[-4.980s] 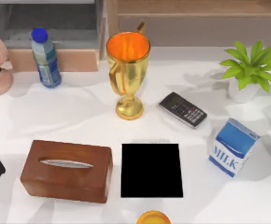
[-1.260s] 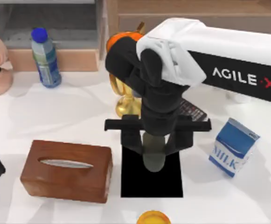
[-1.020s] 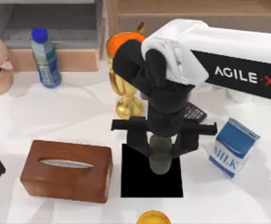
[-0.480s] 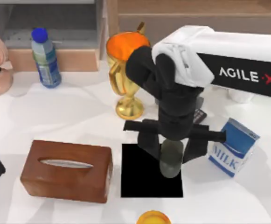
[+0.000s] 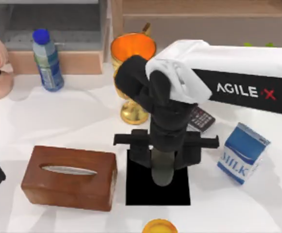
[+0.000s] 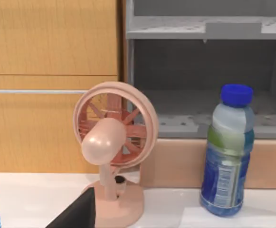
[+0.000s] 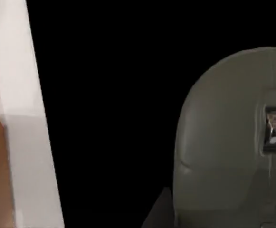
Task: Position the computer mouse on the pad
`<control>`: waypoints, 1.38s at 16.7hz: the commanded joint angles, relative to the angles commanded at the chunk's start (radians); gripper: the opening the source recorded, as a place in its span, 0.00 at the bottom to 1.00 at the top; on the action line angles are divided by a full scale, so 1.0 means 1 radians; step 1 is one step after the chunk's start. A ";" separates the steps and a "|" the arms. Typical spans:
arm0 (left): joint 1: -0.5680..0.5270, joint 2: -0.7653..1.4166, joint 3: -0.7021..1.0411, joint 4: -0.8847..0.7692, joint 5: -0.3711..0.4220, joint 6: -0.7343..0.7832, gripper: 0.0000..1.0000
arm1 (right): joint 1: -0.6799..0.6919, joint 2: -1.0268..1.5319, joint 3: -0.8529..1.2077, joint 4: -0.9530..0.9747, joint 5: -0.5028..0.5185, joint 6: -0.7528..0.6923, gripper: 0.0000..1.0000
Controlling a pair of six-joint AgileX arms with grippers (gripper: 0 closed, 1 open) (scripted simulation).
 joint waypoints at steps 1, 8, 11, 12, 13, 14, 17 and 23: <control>0.000 0.000 0.000 0.000 0.000 0.000 1.00 | 0.006 0.006 0.000 0.013 0.001 -0.008 0.00; 0.000 0.000 0.000 0.000 0.000 0.000 1.00 | 0.014 0.021 -0.003 0.029 0.000 -0.017 0.08; 0.000 0.000 0.000 0.000 0.000 0.000 1.00 | 0.014 0.021 -0.003 0.029 0.000 -0.017 0.30; 0.000 0.000 0.000 0.000 0.000 0.000 1.00 | 0.014 0.021 -0.003 0.029 0.000 -0.017 0.38; 0.000 0.000 0.000 0.000 0.000 0.000 1.00 | 0.014 0.021 -0.003 0.029 0.000 -0.017 0.45; 0.000 0.000 0.000 0.000 0.000 0.000 1.00 | 0.014 0.021 -0.003 0.029 0.000 -0.017 0.53; 0.000 0.000 0.000 0.000 0.000 0.000 1.00 | 0.014 0.021 -0.003 0.029 0.000 -0.017 0.75; 0.000 0.000 0.000 0.000 0.000 0.000 1.00 | 0.014 0.021 -0.003 0.029 0.000 -0.017 1.00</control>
